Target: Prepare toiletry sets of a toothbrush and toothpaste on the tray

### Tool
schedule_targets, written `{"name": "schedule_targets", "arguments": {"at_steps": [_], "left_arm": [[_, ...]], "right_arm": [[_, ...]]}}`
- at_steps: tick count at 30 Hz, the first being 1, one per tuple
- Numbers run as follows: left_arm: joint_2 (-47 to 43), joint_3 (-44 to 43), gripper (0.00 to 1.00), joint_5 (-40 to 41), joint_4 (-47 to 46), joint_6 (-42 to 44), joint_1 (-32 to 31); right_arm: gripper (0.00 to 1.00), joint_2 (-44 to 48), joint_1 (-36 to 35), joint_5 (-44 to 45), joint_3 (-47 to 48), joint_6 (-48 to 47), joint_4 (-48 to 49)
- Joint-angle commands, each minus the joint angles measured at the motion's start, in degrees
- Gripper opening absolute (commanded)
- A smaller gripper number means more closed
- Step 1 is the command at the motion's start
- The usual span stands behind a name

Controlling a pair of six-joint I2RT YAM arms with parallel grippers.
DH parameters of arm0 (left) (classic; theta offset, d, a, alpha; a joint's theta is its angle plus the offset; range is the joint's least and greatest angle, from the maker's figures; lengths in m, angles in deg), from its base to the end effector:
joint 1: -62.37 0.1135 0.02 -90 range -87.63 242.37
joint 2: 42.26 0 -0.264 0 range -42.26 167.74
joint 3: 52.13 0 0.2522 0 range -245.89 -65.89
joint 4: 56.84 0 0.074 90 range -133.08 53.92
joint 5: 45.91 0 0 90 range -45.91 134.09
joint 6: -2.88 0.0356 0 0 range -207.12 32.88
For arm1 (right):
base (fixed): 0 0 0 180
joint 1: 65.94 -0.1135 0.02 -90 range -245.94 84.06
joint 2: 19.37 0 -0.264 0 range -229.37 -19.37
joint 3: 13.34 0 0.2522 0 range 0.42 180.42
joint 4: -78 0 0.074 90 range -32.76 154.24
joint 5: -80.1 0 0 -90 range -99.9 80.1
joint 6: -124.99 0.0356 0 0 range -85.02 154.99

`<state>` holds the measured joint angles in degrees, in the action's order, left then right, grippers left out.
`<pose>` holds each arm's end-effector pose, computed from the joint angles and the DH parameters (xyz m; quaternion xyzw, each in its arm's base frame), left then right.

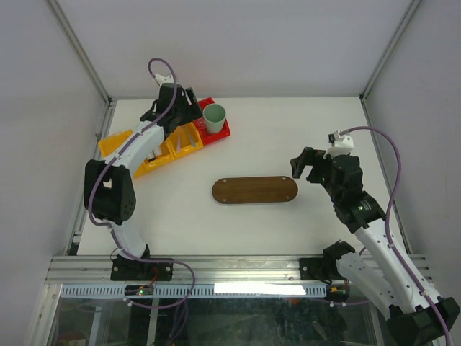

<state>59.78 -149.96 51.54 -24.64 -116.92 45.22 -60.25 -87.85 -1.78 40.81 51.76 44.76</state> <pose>0.3975 -0.1178 0.2883 -0.1272 0.8821 -0.1260 0.4357 0.1582 0.0582 0.3069 0.0040 0.8179 0.1348 0.5593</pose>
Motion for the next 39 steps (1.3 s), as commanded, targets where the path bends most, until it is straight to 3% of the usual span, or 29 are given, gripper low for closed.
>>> {"name": "schedule_targets", "arguments": {"at_steps": [1,8,16,28,39], "left_arm": [[3.84,-8.87,0.65,1.56,1.89,2.57,-2.32],[13.08,-22.65,0.58,10.59,9.35,4.67,-5.28],[15.58,-25.3,0.59,13.99,9.91,6.35,-5.97],[21.2,-30.43,0.36,11.72,13.15,5.29,-6.14],[20.63,-33.27,0.1,13.32,15.7,6.12,-7.32]], "right_arm": [[1.0,0.1,-0.17,-0.22,0.05,-0.42,3.39],[1.0,0.15,-0.19,-0.47,-0.03,-0.38,3.51],[1.0,-0.07,-0.15,-0.57,-0.48,-0.34,3.83],[1.0,0.54,-0.22,-0.14,-0.39,-0.25,3.48],[1.0,0.8,-0.17,0.13,-0.26,-0.29,3.31]]}}
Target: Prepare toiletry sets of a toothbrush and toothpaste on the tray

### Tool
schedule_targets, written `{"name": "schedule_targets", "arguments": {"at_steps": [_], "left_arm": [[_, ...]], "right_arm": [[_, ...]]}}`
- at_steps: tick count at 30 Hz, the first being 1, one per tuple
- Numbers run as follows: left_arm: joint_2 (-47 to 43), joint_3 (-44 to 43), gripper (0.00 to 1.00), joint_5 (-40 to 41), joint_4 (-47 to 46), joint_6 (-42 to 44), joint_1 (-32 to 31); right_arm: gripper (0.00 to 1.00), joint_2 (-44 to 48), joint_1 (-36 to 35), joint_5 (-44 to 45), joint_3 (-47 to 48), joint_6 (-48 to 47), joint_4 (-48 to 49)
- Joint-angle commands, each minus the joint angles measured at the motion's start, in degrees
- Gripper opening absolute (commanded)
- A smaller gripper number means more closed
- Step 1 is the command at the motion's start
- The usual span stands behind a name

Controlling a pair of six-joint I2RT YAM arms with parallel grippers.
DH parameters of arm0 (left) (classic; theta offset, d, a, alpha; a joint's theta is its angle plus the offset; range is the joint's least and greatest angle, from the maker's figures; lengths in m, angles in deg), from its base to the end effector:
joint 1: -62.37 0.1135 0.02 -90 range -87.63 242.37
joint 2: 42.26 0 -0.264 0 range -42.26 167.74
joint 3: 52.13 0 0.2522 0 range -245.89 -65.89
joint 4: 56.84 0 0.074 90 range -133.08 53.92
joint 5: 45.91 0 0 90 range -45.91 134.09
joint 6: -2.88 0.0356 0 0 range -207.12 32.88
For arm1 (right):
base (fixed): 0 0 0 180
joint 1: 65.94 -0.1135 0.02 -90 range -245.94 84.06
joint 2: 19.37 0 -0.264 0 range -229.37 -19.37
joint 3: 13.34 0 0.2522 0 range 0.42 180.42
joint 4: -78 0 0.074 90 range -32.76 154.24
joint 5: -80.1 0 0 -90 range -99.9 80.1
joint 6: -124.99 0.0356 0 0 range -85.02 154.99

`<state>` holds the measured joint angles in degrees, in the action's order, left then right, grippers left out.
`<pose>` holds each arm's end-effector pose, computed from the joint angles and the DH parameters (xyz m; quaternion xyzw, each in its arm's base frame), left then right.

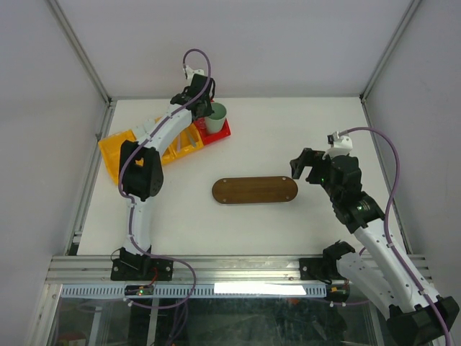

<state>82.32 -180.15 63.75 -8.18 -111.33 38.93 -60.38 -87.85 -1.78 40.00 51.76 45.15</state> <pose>0.4610 -0.1868 0.2697 -0.0712 0.9106 -0.0072 0.4071 0.1591 0.0586 0.3023 0.0036 0.8207 0.1333 0.5556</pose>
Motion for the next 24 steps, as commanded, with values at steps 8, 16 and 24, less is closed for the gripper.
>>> {"name": "schedule_targets", "arguments": {"at_steps": [8,16,24], "left_arm": [[-5.96,-2.76,0.0,0.22,0.43,-0.03,-1.16],[-13.19,-0.2,0.0,-1.46,1.93,-0.48,-2.34],[-19.14,2.84,0.0,-7.54,7.26,-0.11,-5.71]], "right_arm": [[1.0,1.37,-0.17,0.32,0.46,-0.22,2.88],[1.0,1.93,-0.16,0.19,0.82,-0.14,2.51],[1.0,2.2,-0.16,0.08,4.47,1.04,-2.54]]}}
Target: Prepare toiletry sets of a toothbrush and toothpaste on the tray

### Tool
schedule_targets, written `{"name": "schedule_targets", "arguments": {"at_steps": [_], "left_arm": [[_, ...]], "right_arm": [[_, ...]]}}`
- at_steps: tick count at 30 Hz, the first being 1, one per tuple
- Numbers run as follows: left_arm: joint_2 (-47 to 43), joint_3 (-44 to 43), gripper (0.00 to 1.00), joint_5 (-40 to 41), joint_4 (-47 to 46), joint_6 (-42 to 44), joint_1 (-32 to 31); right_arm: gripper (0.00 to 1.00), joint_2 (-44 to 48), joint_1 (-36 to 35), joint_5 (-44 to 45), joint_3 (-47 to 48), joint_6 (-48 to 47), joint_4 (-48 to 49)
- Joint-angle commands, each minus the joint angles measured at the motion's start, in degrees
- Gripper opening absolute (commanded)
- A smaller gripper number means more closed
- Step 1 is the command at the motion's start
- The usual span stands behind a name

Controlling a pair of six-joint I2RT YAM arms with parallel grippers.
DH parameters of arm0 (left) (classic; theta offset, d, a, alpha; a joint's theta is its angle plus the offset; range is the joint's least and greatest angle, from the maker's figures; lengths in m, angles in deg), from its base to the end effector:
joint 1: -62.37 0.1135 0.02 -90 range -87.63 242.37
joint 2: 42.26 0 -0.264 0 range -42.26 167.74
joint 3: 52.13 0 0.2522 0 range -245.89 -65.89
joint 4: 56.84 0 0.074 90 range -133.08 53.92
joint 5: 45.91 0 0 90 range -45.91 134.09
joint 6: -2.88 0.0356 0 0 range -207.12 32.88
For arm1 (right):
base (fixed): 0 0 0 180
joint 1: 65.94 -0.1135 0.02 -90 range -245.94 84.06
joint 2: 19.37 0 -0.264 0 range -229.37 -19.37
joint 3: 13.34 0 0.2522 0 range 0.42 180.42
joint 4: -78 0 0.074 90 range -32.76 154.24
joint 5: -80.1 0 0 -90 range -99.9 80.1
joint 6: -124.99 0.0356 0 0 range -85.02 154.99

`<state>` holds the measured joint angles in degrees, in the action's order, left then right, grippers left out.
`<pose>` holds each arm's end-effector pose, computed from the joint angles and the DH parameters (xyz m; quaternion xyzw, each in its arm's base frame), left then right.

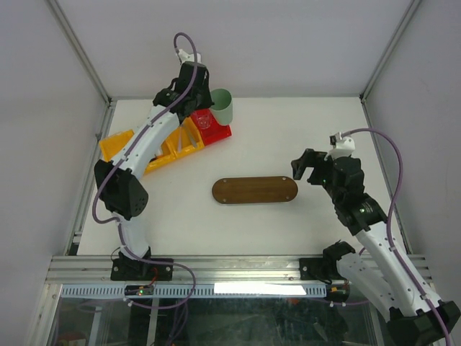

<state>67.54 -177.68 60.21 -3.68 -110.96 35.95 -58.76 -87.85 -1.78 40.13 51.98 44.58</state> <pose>0.3967 -0.1861 0.3646 -0.0421 0.8888 -0.0725 0.4505 0.1537 0.0564 0.3062 0.0060 0.8148 0.1376 0.5631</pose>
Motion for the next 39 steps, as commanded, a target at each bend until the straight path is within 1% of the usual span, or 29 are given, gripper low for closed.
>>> {"name": "schedule_targets", "arguments": {"at_steps": [1,6,9,14,19,24,27,31,39], "left_arm": [[-4.67,0.53,0.0,-4.61,3.71,-0.28,-3.89],[-4.82,1.63,0.0,-6.56,7.96,-0.29,-11.04],[-3.74,1.37,0.0,-7.97,9.43,-0.64,-15.51],[0.39,-3.67,0.0,-6.39,12.91,-1.33,-22.51],[7.18,-11.03,0.0,-4.69,17.17,-1.28,-27.52],[12.0,-15.37,0.0,-5.28,17.47,-1.3,-28.85],[13.25,-17.49,0.0,-5.22,17.4,-1.51,-28.93],[14.72,-18.32,0.0,-4.02,16.98,-1.4,-29.13],[16.46,-19.7,0.02,-6.59,15.09,-1.9,-29.21]], "right_arm": [[1.0,0.35,-0.15,0.51,5.76,0.99,-3.64],[1.0,-1.35,-0.17,4.06,15.05,0.61,-14.58],[1.0,-0.5,-0.19,7.0,19.51,-0.91,-18.91],[1.0,3.32,-0.18,12.8,24.14,-2.9,-23.44],[1.0,6.4,-0.22,16.29,25.38,-3.5,-25.56],[1.0,9.82,-0.23,18.64,23.76,-4.3,-24.61],[1.0,11.12,-0.15,19.49,22.7,-4.79,-24.27],[1.0,12.75,-0.2,19.54,21.64,-5.26,-23.18],[1.0,14.25,-0.27,19.51,20.6,-5.94,-21.96]]}}
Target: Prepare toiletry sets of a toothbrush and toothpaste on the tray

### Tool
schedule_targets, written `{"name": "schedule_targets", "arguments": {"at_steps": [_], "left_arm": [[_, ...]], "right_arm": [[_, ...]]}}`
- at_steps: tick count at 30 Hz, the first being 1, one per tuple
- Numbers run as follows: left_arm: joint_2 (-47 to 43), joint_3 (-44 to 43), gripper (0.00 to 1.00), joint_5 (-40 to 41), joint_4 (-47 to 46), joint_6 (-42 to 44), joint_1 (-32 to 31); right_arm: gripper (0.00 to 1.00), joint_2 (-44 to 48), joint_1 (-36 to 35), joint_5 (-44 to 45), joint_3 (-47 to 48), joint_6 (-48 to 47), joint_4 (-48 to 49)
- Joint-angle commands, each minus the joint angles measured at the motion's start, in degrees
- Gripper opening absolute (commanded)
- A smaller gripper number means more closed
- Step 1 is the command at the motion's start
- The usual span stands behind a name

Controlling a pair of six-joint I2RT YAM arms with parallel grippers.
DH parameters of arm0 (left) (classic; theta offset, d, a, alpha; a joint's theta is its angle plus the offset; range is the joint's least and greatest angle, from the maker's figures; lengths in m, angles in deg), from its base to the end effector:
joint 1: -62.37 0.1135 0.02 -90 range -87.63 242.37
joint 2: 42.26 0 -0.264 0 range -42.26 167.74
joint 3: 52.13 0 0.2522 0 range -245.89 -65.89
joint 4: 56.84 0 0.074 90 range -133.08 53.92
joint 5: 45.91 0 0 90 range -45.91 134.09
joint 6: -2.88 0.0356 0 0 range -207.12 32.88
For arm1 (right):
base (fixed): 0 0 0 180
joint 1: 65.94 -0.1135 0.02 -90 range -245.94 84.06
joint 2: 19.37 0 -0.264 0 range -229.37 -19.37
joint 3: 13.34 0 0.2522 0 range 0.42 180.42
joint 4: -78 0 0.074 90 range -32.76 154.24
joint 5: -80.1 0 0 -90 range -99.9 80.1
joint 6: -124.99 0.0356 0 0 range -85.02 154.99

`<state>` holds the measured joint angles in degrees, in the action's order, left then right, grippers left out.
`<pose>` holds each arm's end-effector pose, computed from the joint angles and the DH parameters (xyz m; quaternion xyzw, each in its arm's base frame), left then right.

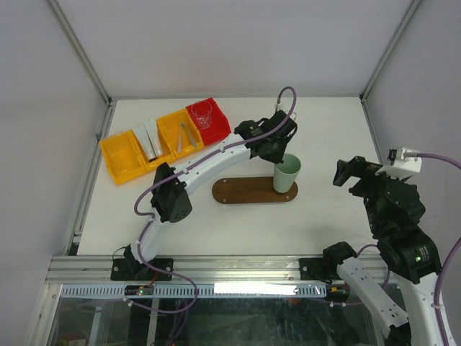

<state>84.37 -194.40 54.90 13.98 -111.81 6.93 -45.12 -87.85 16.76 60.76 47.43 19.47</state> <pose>0.2793 -0.3936 0.3039 0.2247 0.9234 -0.1229 0.2858 0.0560 0.0053 0.3979 0.0858 0.7561 0.0154 0.6487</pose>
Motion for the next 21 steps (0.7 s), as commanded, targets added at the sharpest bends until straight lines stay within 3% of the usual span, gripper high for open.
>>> {"name": "schedule_targets", "arguments": {"at_steps": [1,21], "left_arm": [[-0.38,-2.98,0.02,-1.29,-2.64,-1.08,-0.24],[-0.66,1.19,0.03,-1.71,-6.55,-1.34,-1.34]], "right_arm": [[1.0,0.69,-0.29,0.95,-0.11,-1.44,3.23],[1.0,1.97,-0.28,0.5,-0.95,-1.87,3.73]]}}
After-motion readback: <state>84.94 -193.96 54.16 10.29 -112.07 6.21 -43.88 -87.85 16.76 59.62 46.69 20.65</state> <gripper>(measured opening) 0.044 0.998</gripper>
